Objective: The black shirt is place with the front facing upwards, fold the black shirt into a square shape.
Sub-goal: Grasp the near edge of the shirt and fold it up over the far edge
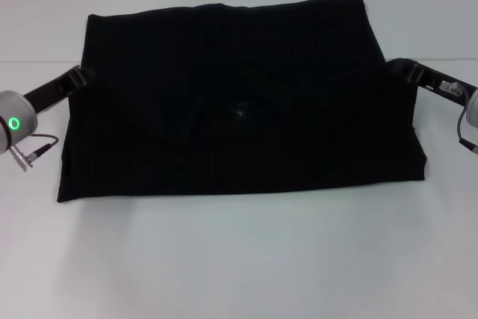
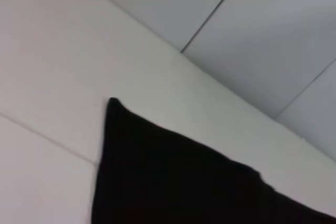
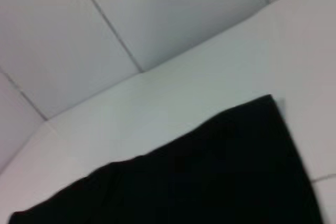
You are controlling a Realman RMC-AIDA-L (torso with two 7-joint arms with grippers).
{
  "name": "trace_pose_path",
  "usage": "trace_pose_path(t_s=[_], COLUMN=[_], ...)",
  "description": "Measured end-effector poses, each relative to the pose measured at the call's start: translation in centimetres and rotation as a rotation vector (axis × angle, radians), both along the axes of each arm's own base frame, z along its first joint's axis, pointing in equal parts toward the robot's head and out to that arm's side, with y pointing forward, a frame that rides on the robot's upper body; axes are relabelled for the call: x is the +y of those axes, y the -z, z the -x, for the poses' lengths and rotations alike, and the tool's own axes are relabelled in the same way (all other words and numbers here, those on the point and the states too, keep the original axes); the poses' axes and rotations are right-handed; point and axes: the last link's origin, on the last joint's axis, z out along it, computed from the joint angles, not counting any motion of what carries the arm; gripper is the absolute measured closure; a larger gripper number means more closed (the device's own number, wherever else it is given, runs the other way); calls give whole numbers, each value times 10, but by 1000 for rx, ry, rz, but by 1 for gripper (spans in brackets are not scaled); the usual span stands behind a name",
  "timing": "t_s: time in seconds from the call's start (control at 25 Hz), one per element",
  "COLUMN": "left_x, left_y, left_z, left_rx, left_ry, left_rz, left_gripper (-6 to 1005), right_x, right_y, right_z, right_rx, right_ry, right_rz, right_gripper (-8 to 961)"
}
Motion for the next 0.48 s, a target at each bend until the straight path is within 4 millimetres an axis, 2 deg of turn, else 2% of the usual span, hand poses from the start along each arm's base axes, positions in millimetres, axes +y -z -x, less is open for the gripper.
trace_pose_path(t_s=[0.2,0.36,0.48], left_x=[1,1,-1], left_y=[11,13,12], left_z=[-2,-3,-2], left_rx=[27,13,3], left_ry=[-31,-37,-30], left_rz=[-1,-35,-38], left_gripper=[971,918,877], right_x=[2,3,0], right_y=[5,6,6], right_z=[-4,-5,-4], right_rx=[-63,-80,-51], right_ry=[29,42,25], right_rz=[10,2,0], right_gripper=[909,903,821])
